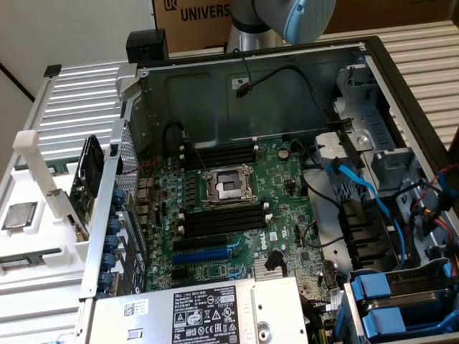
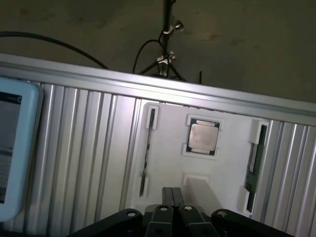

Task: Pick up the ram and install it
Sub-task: 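Pick up the ram and move it above insertion slot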

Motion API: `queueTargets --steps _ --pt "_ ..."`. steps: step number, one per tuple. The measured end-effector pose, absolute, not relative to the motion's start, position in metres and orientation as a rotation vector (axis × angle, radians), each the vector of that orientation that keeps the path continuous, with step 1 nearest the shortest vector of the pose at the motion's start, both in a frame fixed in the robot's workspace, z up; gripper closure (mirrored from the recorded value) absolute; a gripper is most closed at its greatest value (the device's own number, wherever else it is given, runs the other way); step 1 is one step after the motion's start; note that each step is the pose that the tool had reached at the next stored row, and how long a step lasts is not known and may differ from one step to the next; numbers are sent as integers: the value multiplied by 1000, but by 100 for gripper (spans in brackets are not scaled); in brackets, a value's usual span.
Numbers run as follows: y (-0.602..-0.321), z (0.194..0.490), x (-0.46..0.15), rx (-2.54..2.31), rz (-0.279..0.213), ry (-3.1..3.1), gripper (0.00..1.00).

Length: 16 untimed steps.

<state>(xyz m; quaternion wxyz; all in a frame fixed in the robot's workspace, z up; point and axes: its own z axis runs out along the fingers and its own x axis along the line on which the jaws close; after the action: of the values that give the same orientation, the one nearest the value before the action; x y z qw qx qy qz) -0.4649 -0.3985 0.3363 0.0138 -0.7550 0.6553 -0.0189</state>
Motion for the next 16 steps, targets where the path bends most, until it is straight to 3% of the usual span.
queueTargets --steps 16 --pt "-410 307 -461 -2270 -30 2127 90"
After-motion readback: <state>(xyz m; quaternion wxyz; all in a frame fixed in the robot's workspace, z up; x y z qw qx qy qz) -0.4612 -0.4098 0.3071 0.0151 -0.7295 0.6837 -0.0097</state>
